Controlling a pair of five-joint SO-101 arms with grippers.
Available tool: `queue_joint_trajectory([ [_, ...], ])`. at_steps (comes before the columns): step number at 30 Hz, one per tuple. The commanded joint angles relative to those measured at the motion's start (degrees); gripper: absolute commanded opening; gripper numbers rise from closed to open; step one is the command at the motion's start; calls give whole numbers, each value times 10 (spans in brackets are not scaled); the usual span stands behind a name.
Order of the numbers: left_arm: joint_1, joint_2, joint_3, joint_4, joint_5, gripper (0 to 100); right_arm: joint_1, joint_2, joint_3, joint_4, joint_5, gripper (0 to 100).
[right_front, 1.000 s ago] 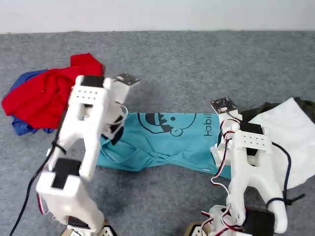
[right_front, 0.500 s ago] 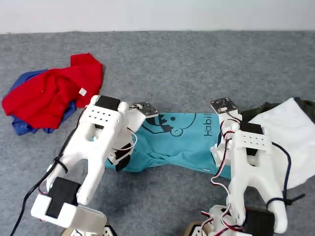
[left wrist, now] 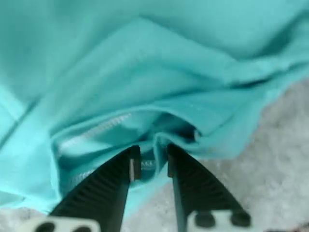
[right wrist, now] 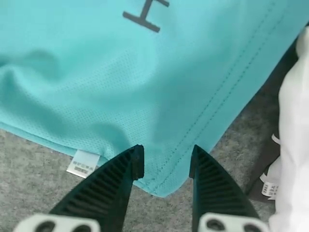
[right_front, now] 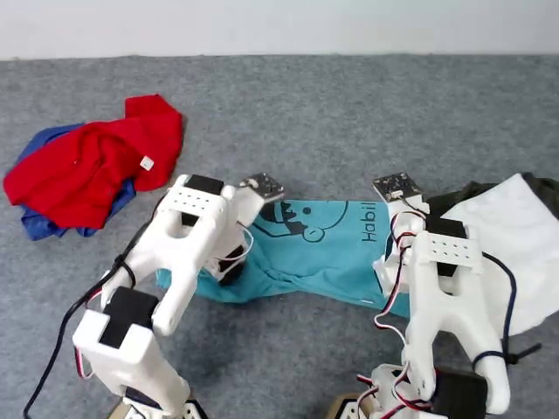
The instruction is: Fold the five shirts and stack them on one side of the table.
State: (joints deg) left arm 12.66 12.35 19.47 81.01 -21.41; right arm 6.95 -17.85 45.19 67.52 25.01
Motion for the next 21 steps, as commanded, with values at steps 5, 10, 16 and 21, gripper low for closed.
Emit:
queue_joint_trajectory([
  [5, 16, -2, -80, 15, 25, 103, -6, -1, -4, 0, -7, 165],
  [10, 13, 3, -79, -18, 25, 103, -6, -1, -4, 0, -7, 165],
  [16, 15, 3, -36, -117, 25, 103, -6, -1, -4, 0, -7, 165],
  [21, 15, 3, 32, -220, 26, 103, -6, -1, -4, 0, -7, 165],
])
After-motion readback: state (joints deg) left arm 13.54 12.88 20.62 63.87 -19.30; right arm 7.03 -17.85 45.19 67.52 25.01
